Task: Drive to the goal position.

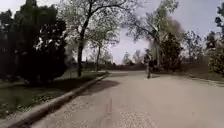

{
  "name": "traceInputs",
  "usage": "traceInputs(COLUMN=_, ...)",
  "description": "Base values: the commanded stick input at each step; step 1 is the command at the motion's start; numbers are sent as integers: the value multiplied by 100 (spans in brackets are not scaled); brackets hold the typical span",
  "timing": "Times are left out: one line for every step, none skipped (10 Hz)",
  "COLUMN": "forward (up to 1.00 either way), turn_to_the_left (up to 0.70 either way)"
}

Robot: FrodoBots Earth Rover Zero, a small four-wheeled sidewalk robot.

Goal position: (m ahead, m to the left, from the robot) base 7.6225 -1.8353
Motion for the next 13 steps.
traceInputs(forward=70, turn_to_the_left=0)
traceInputs(forward=70, turn_to_the_left=0)
traceInputs(forward=70, turn_to_the_left=0)
traceInputs(forward=70, turn_to_the_left=0)
traceInputs(forward=70, turn_to_the_left=0)
traceInputs(forward=70, turn_to_the_left=0)
traceInputs(forward=70, turn_to_the_left=0)
traceInputs(forward=70, turn_to_the_left=0)
traceInputs(forward=70, turn_to_the_left=0)
traceInputs(forward=70, turn_to_the_left=0)
traceInputs(forward=70, turn_to_the_left=-5)
traceInputs(forward=70, turn_to_the_left=-26)
traceInputs(forward=70, turn_to_the_left=-35)
